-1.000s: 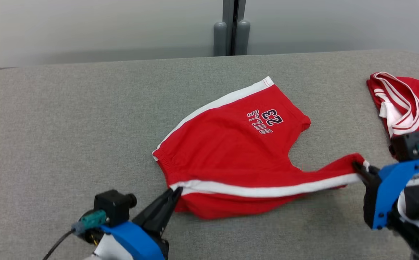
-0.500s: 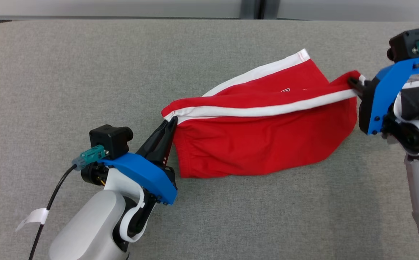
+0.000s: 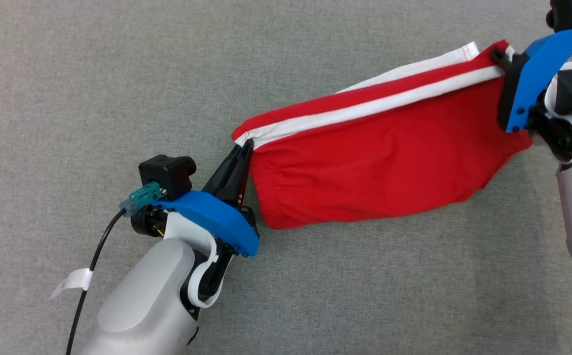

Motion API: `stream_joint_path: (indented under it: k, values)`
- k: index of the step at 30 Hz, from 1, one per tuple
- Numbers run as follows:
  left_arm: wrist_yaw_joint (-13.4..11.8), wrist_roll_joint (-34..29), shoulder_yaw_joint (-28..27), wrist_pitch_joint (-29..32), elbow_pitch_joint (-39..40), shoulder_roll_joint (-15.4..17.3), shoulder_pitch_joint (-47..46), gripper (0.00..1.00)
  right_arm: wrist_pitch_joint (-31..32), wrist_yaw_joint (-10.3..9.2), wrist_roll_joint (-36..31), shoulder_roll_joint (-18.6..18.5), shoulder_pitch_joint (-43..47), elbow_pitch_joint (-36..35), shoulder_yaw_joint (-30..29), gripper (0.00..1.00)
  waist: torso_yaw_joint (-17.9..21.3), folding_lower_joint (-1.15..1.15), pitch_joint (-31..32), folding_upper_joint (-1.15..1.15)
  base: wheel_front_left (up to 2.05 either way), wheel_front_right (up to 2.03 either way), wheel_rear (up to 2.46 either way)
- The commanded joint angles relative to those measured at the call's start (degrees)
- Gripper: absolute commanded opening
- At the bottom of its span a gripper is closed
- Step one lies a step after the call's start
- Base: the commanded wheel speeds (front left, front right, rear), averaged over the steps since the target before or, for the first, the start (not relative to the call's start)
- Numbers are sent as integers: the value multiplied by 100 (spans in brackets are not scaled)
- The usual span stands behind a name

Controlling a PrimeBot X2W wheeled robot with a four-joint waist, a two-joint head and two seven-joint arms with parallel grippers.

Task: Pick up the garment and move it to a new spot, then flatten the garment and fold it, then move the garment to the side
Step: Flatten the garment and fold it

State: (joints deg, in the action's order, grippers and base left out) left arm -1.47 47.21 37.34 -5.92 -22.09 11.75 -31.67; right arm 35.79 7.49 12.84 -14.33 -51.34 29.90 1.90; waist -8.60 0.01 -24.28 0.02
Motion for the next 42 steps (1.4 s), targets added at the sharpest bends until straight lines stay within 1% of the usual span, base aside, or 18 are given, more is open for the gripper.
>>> stream_joint_path:
  k: [1,3,4,5,6,7,8,9,10,16,19,23,26,28,32,36,42]
  values:
    - [19,-46,-16,-54,-80,-53,-150,0,-156,1,-62,-45,-170,112,20,0,-41,-1,-48,-2,0,0,0]
    - [32,-24,-11,-98,-168,-124,-202,0,-350,1,-96,-40,-252,282,46,0,-63,-1,-71,-2,0,0,0]
    - [40,-15,-12,-110,-210,-155,-233,0,-418,1,-103,-26,-289,380,68,8,-73,-1,-82,-2,0,0,0]
    - [48,-17,0,-131,-256,-177,-251,0,-466,1,-97,-6,-309,462,102,57,-79,-1,-87,-2,0,0,0]
    - [67,-17,14,-133,-297,-201,-273,0,-536,1,-78,8,-351,543,118,100,-84,-1,-92,-2,0,0,0]
    - [67,-17,14,-133,-297,-201,-273,0,-536,1,-78,8,-351,543,118,100,-84,-1,-92,-2,0,0,0]
    - [93,6,21,-124,-331,-229,-290,31,-615,1,-50,20,-399,606,117,100,-86,-1,-95,-2,0,0,0]
    - [104,7,31,-123,-359,-244,-303,96,-709,1,-22,30,-428,658,165,100,-90,-1,-94,-2,0,0,0]
    - [115,12,39,-130,-391,-253,-310,100,-800,1,-1,30,-438,714,216,100,-94,-1,-89,-2,0,0,0]
    - [119,53,-6,-268,-499,-218,-173,100,-1350,1,364,8,-456,935,536,100,-104,-1,37,-2,0,0,0]
    - [112,75,-57,-404,-494,-182,-34,100,-1557,1,613,-70,-347,999,663,100,-124,-1,180,-2,0,0,0]
    - [5,-62,-184,-734,-431,-73,186,100,-1807,1,884,-227,-75,963,807,100,-128,-1,404,-2,0,0,0]
    - [12,-251,-330,-888,-295,18,377,100,-2015,1,987,-384,183,925,815,100,-136,-1,586,-2,0,0,0]
    - [26,-529,-507,-925,-120,83,516,100,-2169,1,1023,-451,389,941,751,100,-138,-1,694,-2,0,0,0]
    - [2,-1378,-1215,-926,533,23,993,100,-2491,1,1049,-496,738,1023,510,100,-140,-1,764,-2,0,0,0]
    - [171,-2148,-1733,-929,913,-105,1370,100,-2824,1,975,-440,941,1206,297,100,-141,-1,726,-2,0,0,0]
    - [405,-2823,-2138,-930,918,-244,1626,100,-3044,1,882,-330,827,1672,-9,100,-233,-1,534,-2,0,0,0]
